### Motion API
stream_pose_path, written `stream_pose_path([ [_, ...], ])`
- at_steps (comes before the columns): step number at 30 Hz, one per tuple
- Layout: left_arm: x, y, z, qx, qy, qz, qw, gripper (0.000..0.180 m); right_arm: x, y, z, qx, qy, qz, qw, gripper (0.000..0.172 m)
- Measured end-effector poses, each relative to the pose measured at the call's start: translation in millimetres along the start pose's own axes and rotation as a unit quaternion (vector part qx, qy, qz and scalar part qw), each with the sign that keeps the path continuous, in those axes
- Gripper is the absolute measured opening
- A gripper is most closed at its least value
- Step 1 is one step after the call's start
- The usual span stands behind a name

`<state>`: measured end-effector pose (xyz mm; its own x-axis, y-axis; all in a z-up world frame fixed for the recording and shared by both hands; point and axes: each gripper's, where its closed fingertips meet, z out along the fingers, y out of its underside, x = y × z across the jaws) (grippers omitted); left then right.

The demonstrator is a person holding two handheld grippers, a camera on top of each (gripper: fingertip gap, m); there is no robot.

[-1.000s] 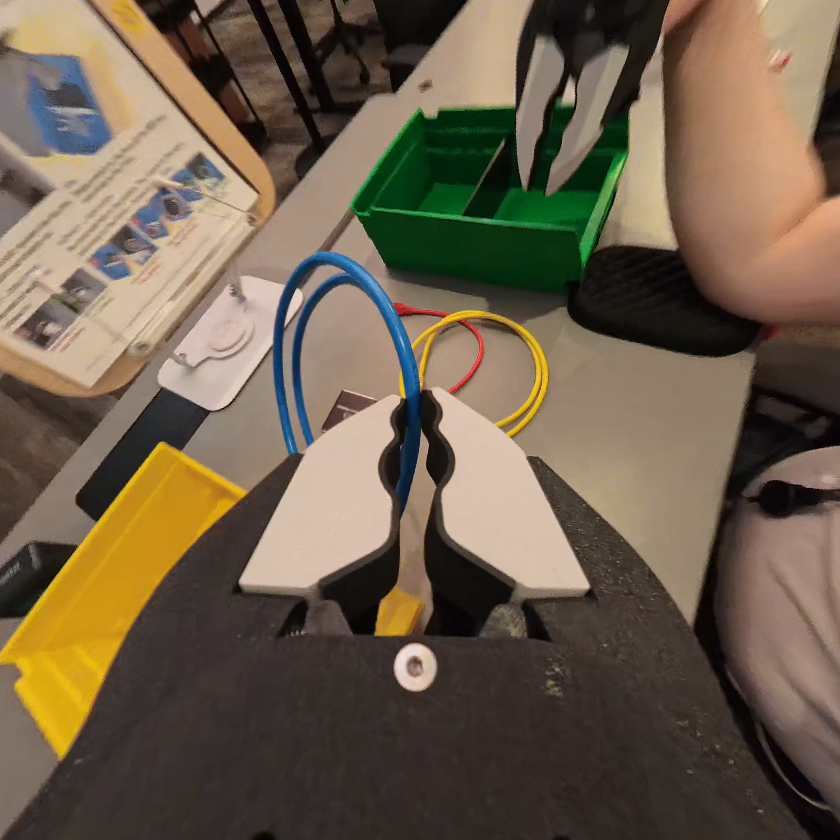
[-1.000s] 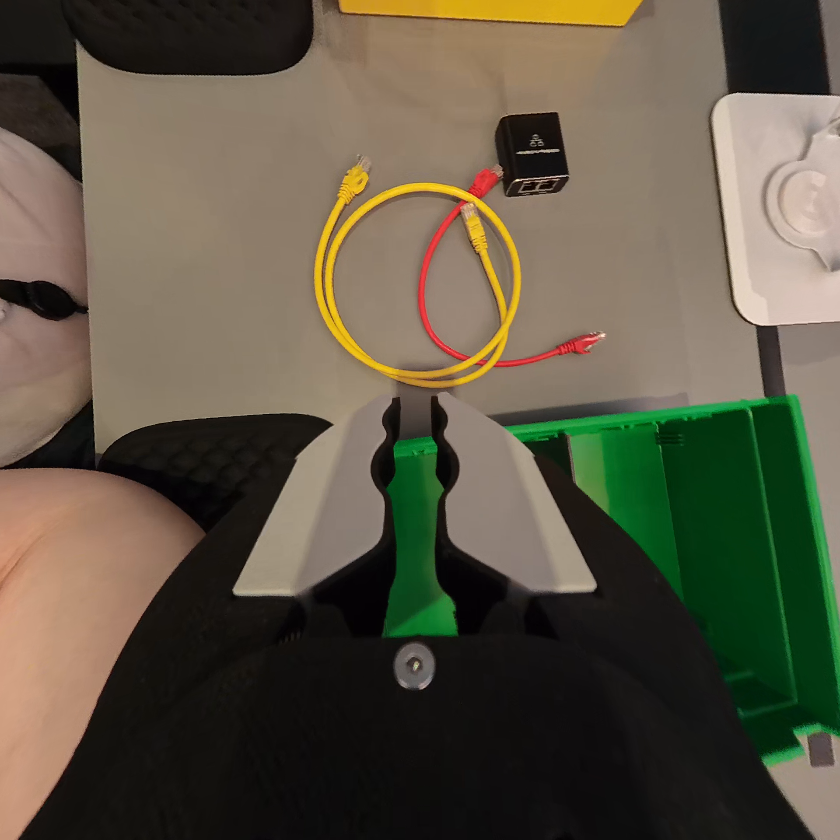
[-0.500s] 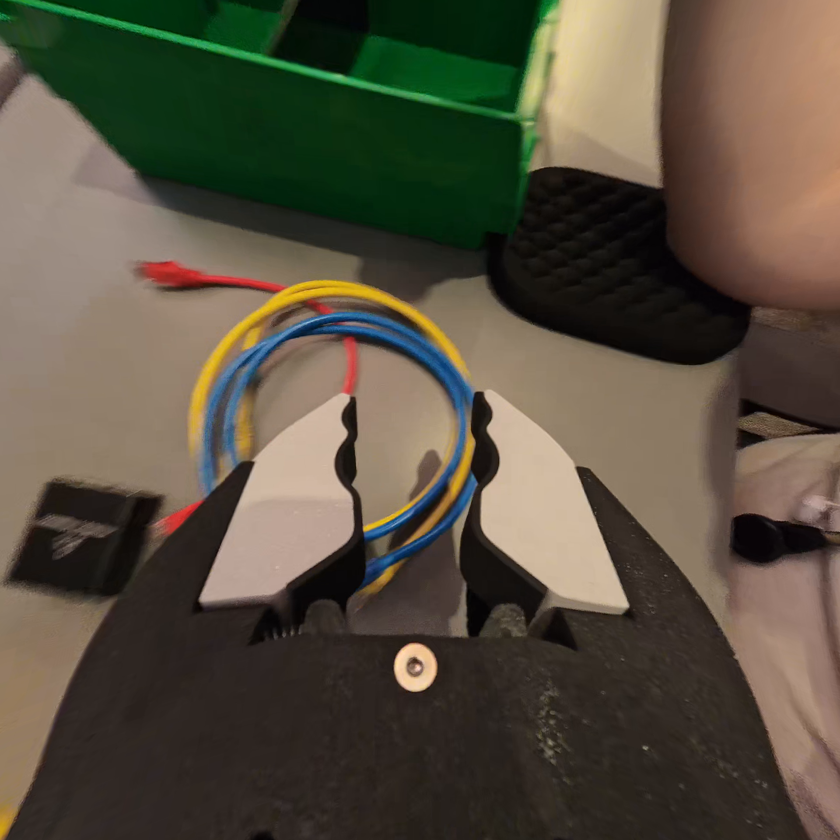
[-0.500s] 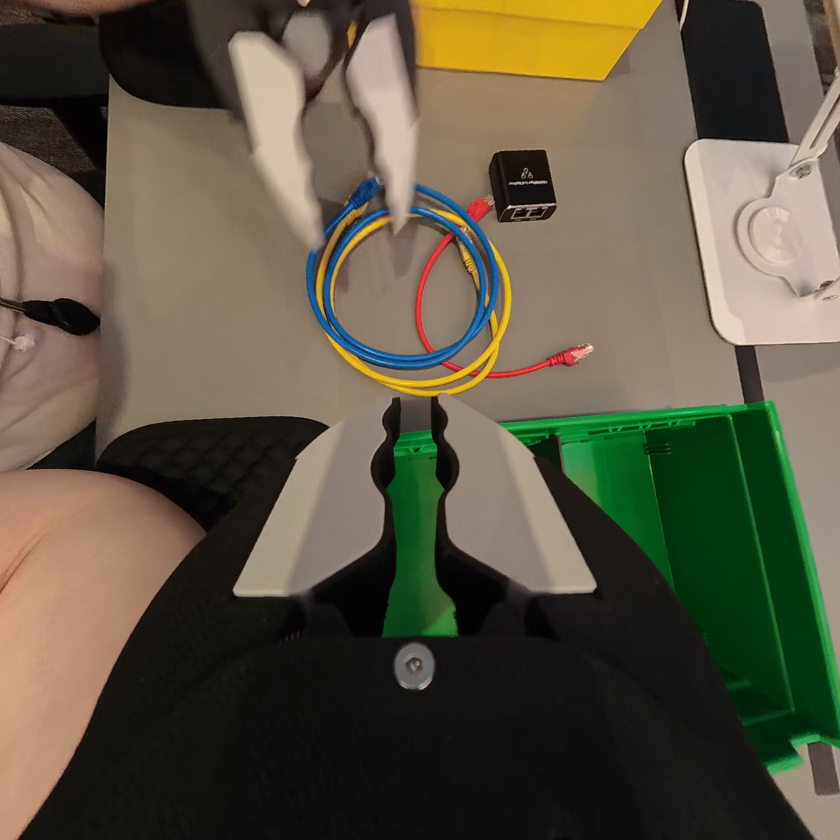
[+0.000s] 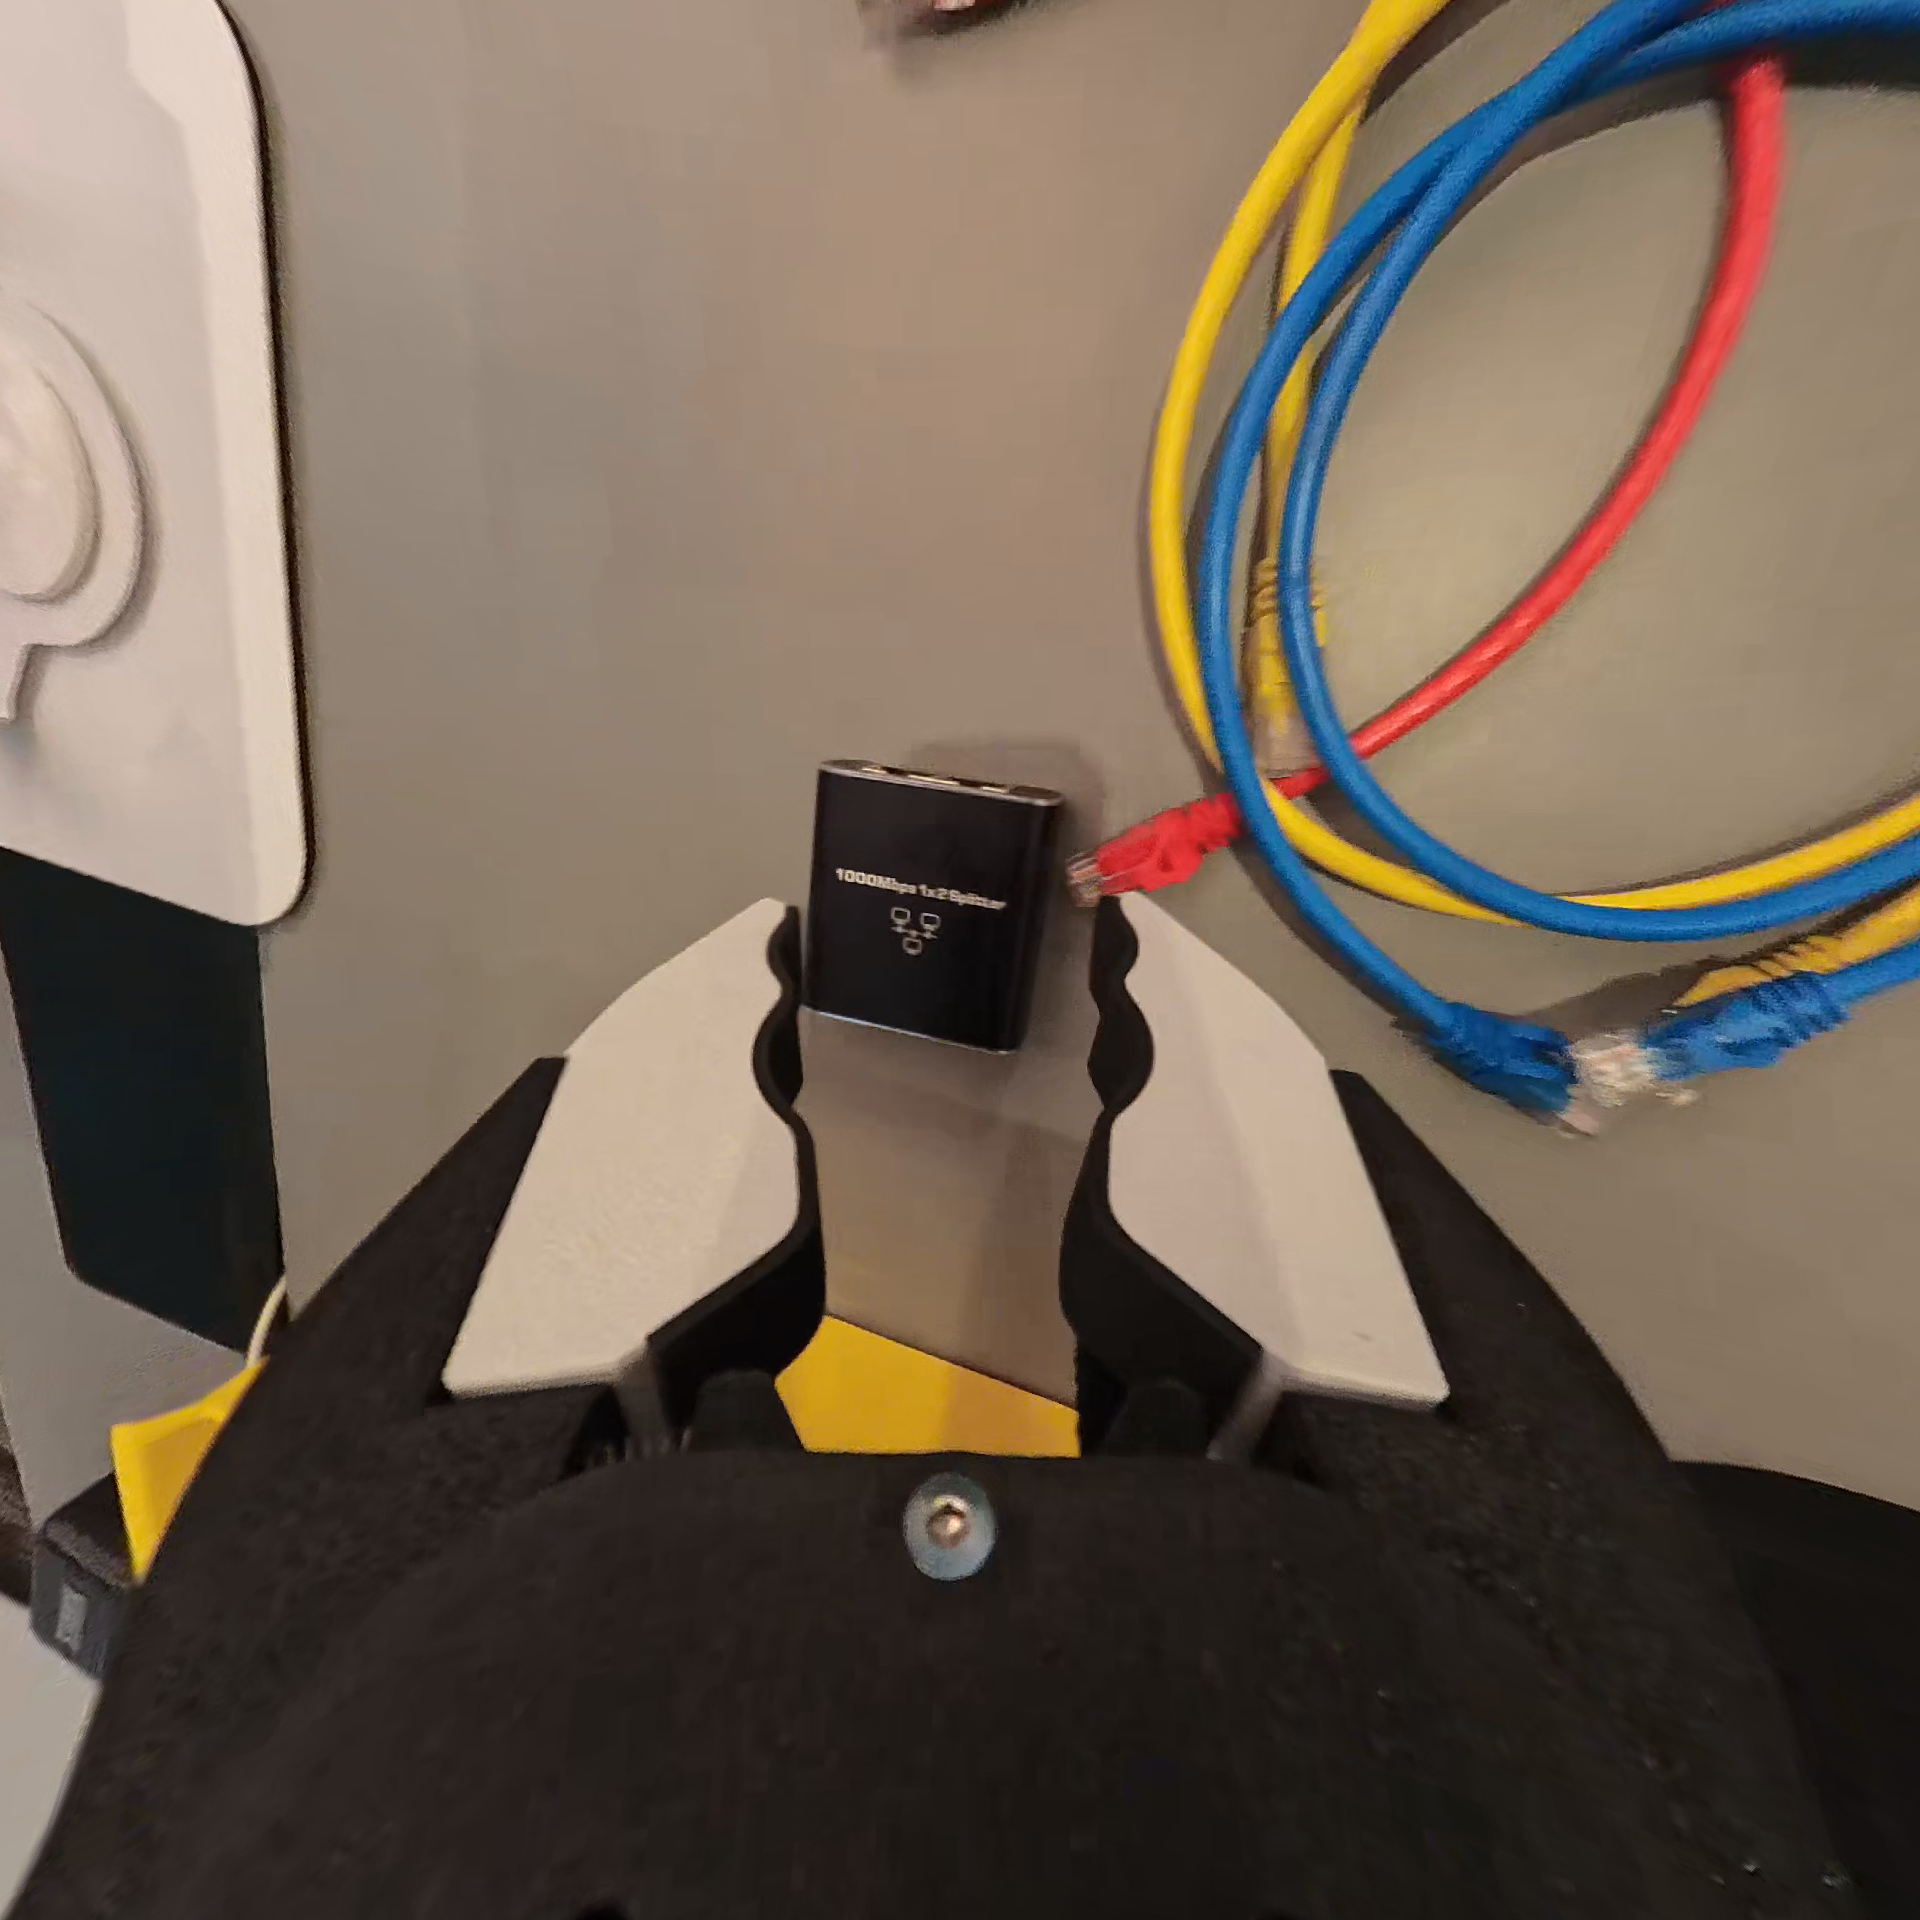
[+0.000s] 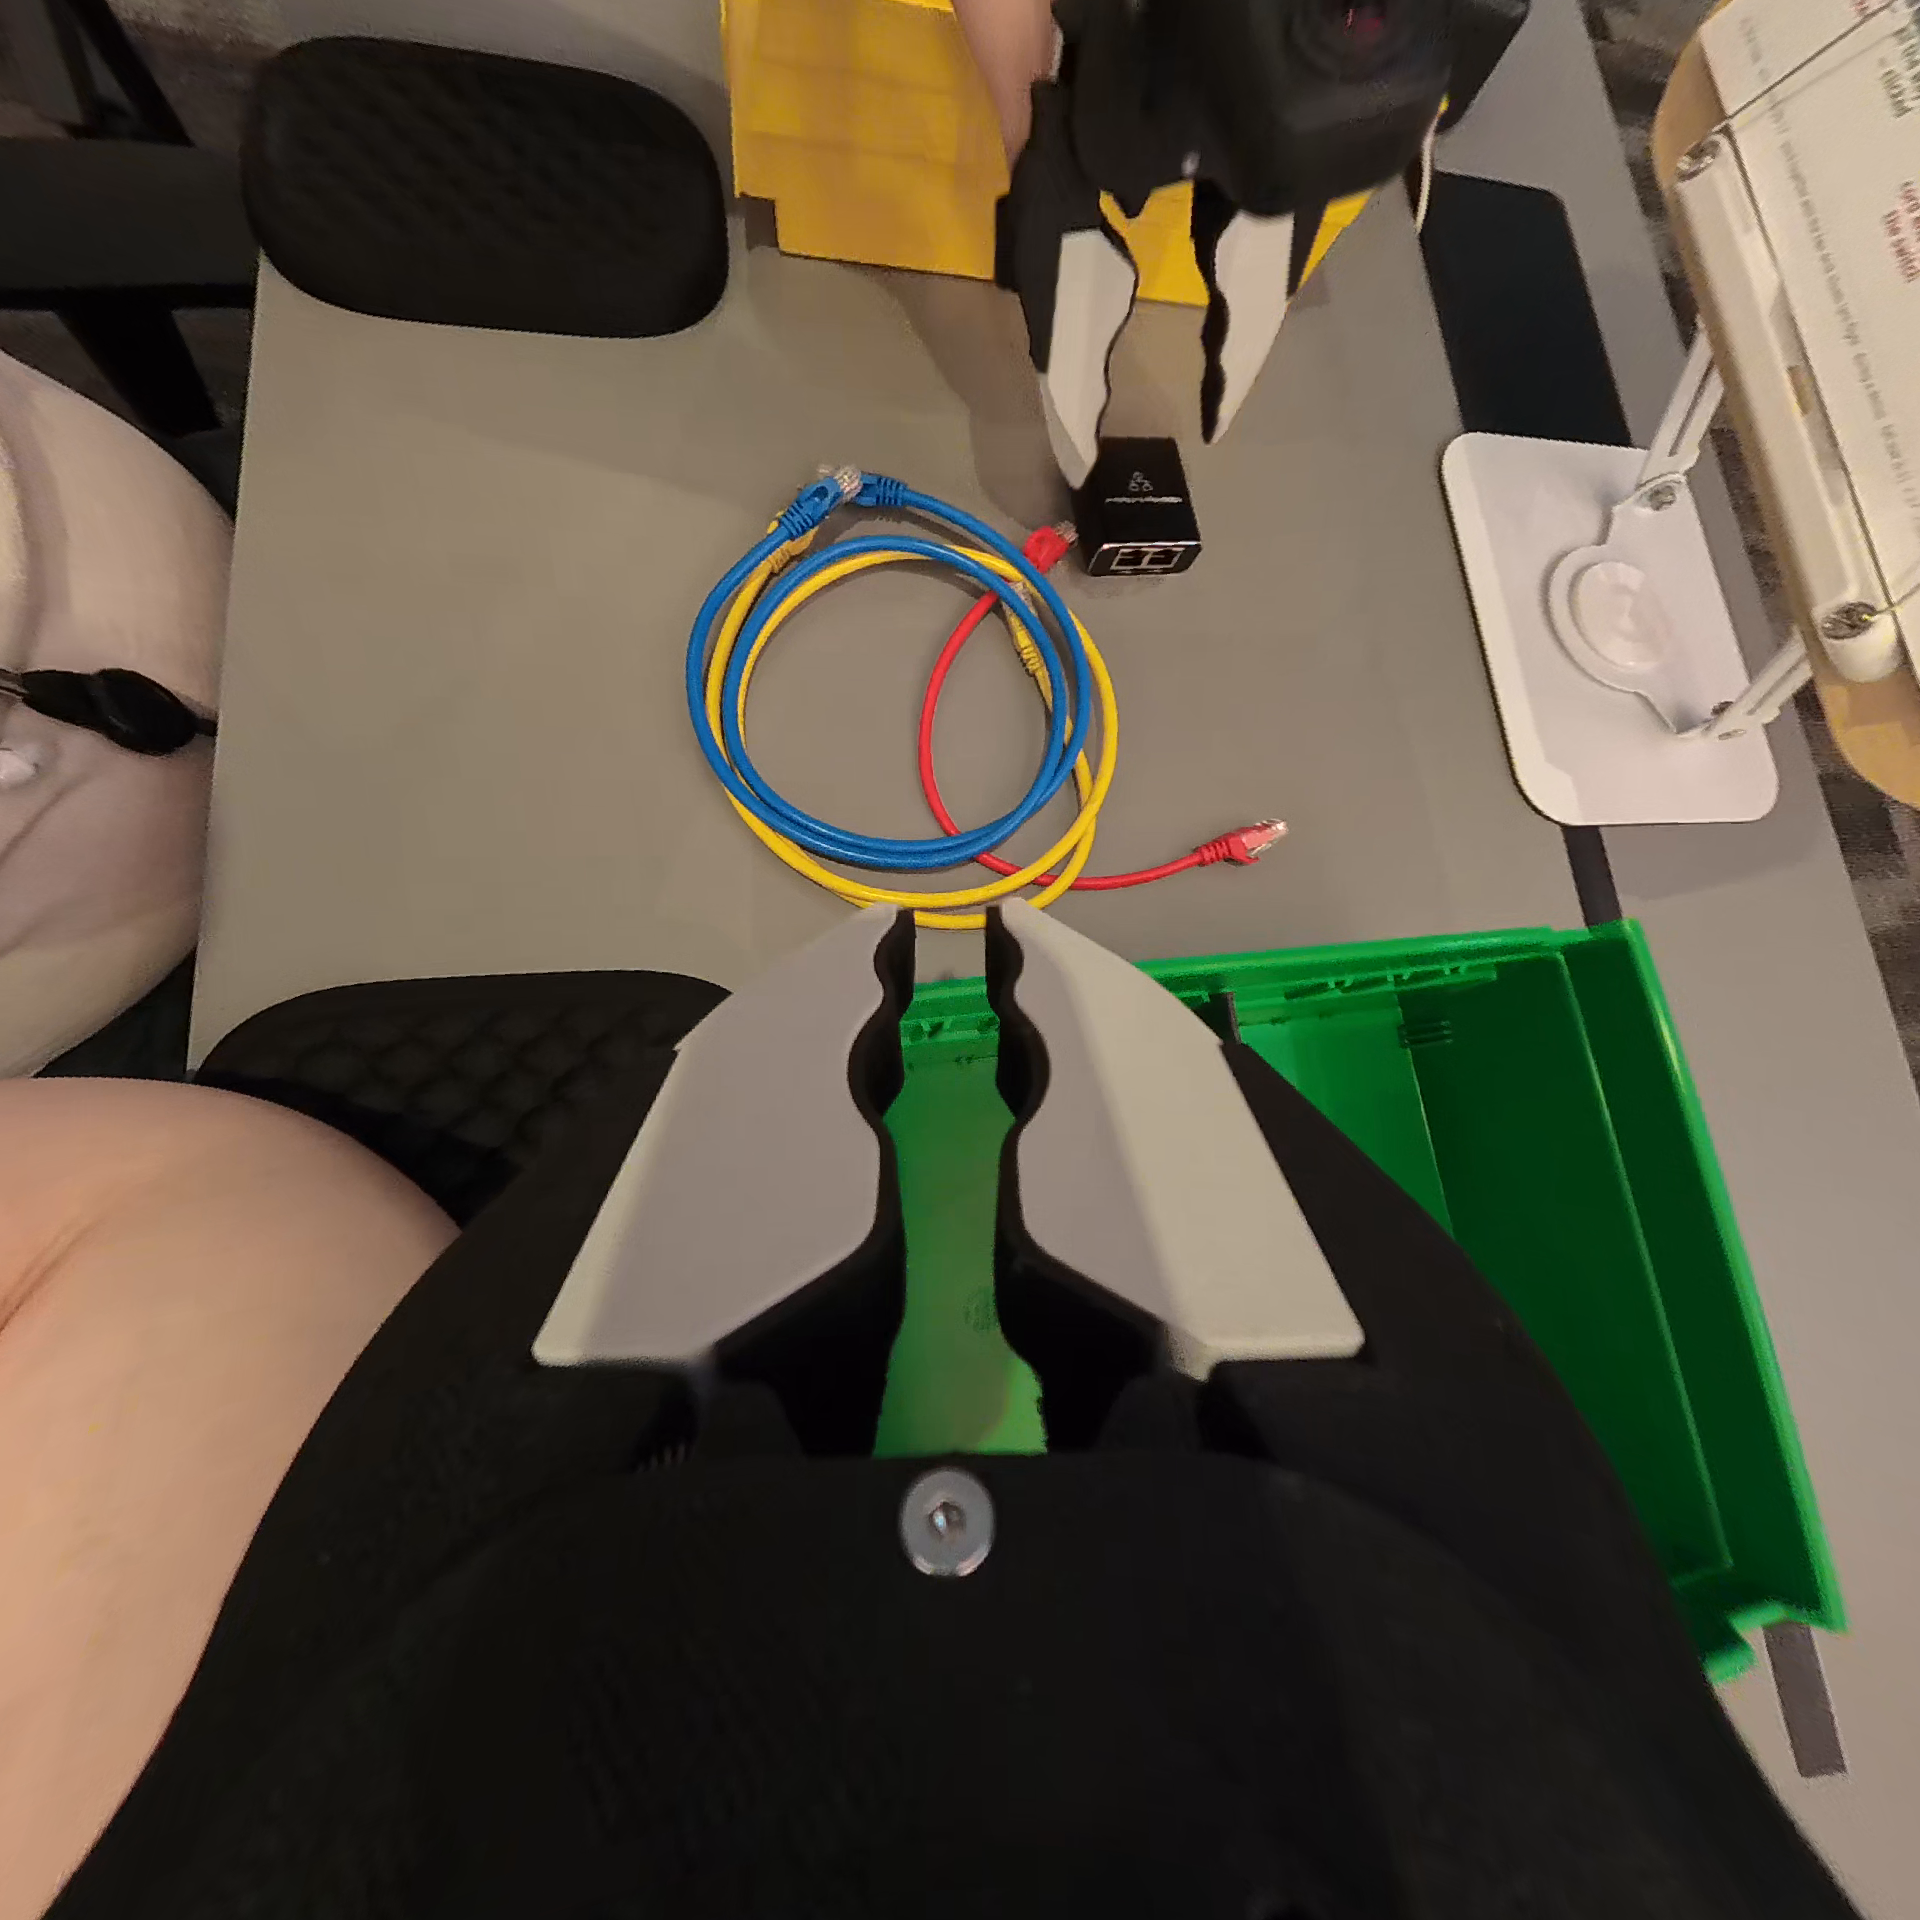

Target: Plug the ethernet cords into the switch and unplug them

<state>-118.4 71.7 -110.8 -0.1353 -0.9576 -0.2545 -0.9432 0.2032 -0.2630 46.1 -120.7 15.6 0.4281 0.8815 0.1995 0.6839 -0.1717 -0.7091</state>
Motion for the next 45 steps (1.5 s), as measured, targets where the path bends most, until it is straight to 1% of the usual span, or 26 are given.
stream_pose_path([
  [3, -13, 1, 15, -0.007, -0.019, 0.019, 1.0, 0.054, -1, -1, -3, 0.001, 0.008, -0.002, 1.0, 0.014],
  [6, -30, 1, 19, -0.018, -0.067, 0.028, 0.997, 0.056, 3, -3, -3, 0.001, 0.017, -0.006, 1.0, 0.014],
  [7, -34, -1, 18, -0.017, -0.084, 0.035, 0.996, 0.057, 5, -4, -3, 0.002, 0.019, -0.006, 1.0, 0.014],
  [9, -43, -3, 12, -0.012, -0.136, 0.05, 0.989, 0.052, 10, -7, -2, 0.003, 0.029, -0.006, 1.0, 0.014],
  [10, -46, -5, 9, -0.01, -0.154, 0.054, 0.987, 0.054, 12, -8, 0, 0.001, 0.031, -0.005, 1.0, 0.014],
  [12, -53, -6, 1, -0.007, -0.199, 0.045, 0.979, 0.054, 13, -8, 3, -0.01, 0.031, -0.005, 0.999, 0.014],
  [13, -58, -7, -4, -0.005, -0.224, 0.033, 0.974, 0.058, 14, -8, 5, -0.017, 0.031, -0.008, 0.999, 0.014],
  [14, -65, -9, -12, 0.006, -0.258, 0.01, 0.966, 0.06, 14, -7, 7, -0.024, 0.032, -0.009, 0.999, 0.014],
  [15, -72, -11, -24, 0.025, -0.296, -0.024, 0.954, 0.056, 14, -7, 8, -0.029, 0.033, -0.007, 0.999, 0.015],
  [16, -78, -13, -36, 0.051, -0.327, -0.06, 0.942, 0.056, 15, -6, 9, -0.033, 0.034, -0.004, 0.999, 0.015],
  [18, -87, -18, -69, 0.109, -0.397, -0.127, 0.902, 0.052, 16, -5, 10, -0.04, 0.038, 0.001, 0.998, 0.016],
  [19, -89, -20, -85, 0.139, -0.419, -0.156, 0.884, 0.055, 16, -4, 10, -0.044, 0.04, 0.003, 0.998, 0.016],
  [21, -88, -23, -107, 0.183, -0.433, -0.207, 0.858, 0.062, 15, -2, 10, -0.051, 0.041, 0.008, 0.998, 0.017],
  [24, -86, -22, -126, 0.218, -0.441, -0.253, 0.833, 0.066, 15, 0, 11, -0.055, 0.043, 0.014, 0.997, 0.017],
  [26, -83, -23, -131, 0.235, -0.438, -0.268, 0.825, 0.065, 15, 0, 12, -0.06, 0.045, 0.018, 0.997, 0.018],
  [29, -81, -21, -131, 0.238, -0.442, -0.27, 0.822, 0.065, 15, 1, 13, -0.067, 0.047, 0.018, 0.996, 0.019],
  [34, -82, -22, -123, 0.229, -0.438, -0.264, 0.828, 0.067, 17, 1, 13, -0.061, 0.048, 0.019, 0.997, 0.02],
  [38, -84, -22, -119, 0.224, -0.442, -0.263, 0.828, 0.067, 19, 6, 12, -0.06, 0.047, 0.027, 0.997, 0.021],
  [39, -85, -22, -117, 0.219, -0.44, -0.257, 0.832, 0.067, 19, 7, 12, -0.06, 0.047, 0.03, 0.997, 0.021],
  [40, -85, -24, -112, 0.211, -0.431, -0.242, 0.843, 0.067, 19, 8, 12, -0.06, 0.046, 0.033, 0.997, 0.021],
  [41, -84, -28, -105, 0.203, -0.407, -0.216, 0.864, 0.068, 19, 10, 13, -0.061, 0.043, 0.036, 0.997, 0.021],
  [42, -78, -34, -93, 0.195, -0.355, -0.18, 0.897, 0.058, 19, 12, 14, -0.062, 0.04, 0.038, 0.997, 0.021],
  [43, -63, -40, -75, 0.18, -0.265, -0.133, 0.938, 0.046, 19, 13, 15, -0.064, 0.038, 0.039, 0.996, 0.021],
  [44, -47, -39, -59, 0.154, -0.178, -0.099, 0.967, 0.054, 20, 14, 15, -0.062, 0.037, 0.039, 0.997, 0.021],
  [45, -37, -35, -46, 0.124, -0.115, -0.077, 0.983, 0.058, 21, 14, 15, -0.059, 0.036, 0.04, 0.997, 0.021],
])
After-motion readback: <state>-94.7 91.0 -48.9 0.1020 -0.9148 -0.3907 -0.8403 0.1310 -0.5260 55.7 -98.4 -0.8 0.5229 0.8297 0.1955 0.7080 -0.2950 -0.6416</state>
